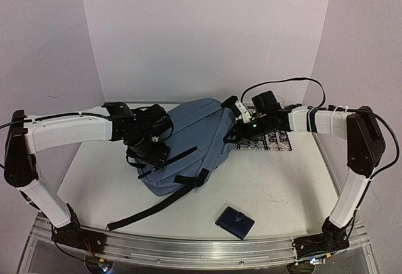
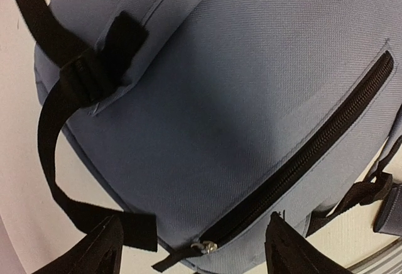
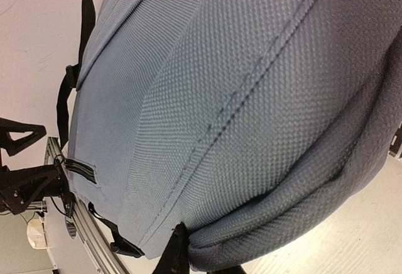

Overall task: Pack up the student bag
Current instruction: Open the pocket on the back of the student bag.

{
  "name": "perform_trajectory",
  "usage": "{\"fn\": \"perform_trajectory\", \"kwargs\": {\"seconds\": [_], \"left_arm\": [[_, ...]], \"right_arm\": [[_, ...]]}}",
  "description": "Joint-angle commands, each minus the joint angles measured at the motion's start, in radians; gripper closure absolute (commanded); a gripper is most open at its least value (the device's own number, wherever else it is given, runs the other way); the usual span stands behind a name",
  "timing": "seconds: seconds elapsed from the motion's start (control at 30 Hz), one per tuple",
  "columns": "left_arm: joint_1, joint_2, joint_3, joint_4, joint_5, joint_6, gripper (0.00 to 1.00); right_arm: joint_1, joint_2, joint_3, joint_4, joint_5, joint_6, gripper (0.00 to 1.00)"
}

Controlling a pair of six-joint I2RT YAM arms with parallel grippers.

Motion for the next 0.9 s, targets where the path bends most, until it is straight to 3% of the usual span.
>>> {"fn": "perform_trajectory", "kwargs": {"seconds": [0.0,0.23,0.4,0.87], "left_arm": [[0.012,0.063,0.082,0.066,-0.004,0.227,0.20],[0.014,0.134,0.117,0.078,0.001,0.341,0.18],[0.020,0.158,0.115,0.078,-0.110,0.352,0.19],[0.028,0.118,0.050,0.157,-0.396,0.371,0.41]], "right_arm": [[0.011,0.011,0.061,0.016,-0.030,-0.036,0.93],[0.044,0.030,0.087,0.011,-0.026,-0.028,0.95],[0.062,0.039,0.095,0.011,-0.021,-0.026,0.95],[0.066,0.050,0.101,0.011,-0.021,-0.022,0.97]]}}
